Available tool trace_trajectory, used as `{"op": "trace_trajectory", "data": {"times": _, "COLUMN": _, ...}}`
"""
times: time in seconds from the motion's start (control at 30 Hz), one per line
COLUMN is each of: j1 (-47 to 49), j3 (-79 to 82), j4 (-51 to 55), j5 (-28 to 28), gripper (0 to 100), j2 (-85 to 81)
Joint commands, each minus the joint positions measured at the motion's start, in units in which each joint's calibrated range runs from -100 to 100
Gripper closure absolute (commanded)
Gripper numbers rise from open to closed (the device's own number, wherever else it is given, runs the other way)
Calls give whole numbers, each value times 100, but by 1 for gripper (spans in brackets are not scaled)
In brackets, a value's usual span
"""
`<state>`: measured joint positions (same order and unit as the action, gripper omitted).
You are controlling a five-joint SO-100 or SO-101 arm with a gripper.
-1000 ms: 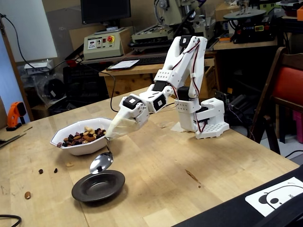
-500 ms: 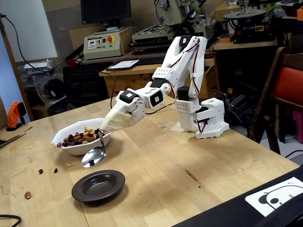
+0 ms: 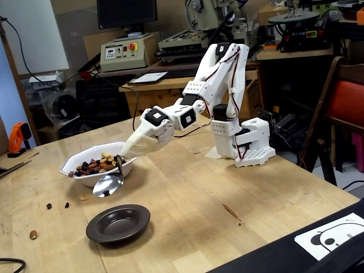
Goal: Use spoon to transfer food from the white bowl to brown plate
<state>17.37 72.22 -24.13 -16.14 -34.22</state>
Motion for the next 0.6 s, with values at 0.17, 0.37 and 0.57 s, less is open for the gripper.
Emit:
{"op": "trace_trajectory", "data": {"times": 0.17, "j1": 485, "j3": -390, "j4": -141, "j5": -44, "gripper": 98, "j2": -40}}
{"op": "trace_trajectory", "data": {"times": 0.37, "j1": 611, "j3": -399, "j4": -141, "j5": -34, "gripper": 98, "j2": -40}}
{"op": "trace_trajectory", "data": {"times": 0.57, "j1": 611, "j3": -399, "j4": -141, "j5": -44, "gripper": 98, "j2": -40}}
